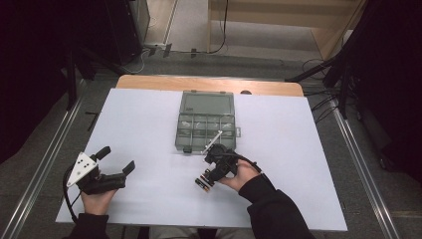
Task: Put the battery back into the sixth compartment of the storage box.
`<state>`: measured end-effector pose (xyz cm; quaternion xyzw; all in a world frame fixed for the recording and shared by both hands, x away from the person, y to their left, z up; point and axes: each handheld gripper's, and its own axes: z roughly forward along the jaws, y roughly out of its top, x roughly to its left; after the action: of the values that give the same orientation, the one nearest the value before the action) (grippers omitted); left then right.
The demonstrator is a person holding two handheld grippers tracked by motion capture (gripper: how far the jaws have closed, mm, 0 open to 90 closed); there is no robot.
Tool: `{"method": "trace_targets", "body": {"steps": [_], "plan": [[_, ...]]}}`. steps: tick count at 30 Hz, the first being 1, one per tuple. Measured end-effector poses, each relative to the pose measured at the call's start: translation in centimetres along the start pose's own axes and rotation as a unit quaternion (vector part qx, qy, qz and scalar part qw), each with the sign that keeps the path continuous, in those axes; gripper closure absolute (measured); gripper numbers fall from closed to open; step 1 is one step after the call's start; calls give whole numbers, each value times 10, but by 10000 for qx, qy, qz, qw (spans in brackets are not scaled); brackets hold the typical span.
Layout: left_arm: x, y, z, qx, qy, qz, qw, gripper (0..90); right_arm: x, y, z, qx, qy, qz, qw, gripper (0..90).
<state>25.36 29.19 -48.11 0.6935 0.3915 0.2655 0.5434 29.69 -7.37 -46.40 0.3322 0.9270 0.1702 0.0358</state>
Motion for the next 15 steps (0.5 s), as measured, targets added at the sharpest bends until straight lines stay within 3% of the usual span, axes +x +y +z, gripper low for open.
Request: {"method": "trace_targets", "body": {"steps": [4,9,11,14,15], "plan": [[0,0,0,1,5,-1,10000,0,2,4,5,374,-101,69,9992,499],[-1,0,0,4,15,34,10000,0,1,6,9,492,-131,83,9987,567],[-2,0,1,0,0,46,10000,0,-1,7,10,546,-41,150,9984,649],[-1,0,1,9,-2,46,10000,0,-1,8,11,637,-26,152,9979,667],[-1,0,1,2,1,41,10000,0,-1,10,14,732,-3,57,9973,700]]}}
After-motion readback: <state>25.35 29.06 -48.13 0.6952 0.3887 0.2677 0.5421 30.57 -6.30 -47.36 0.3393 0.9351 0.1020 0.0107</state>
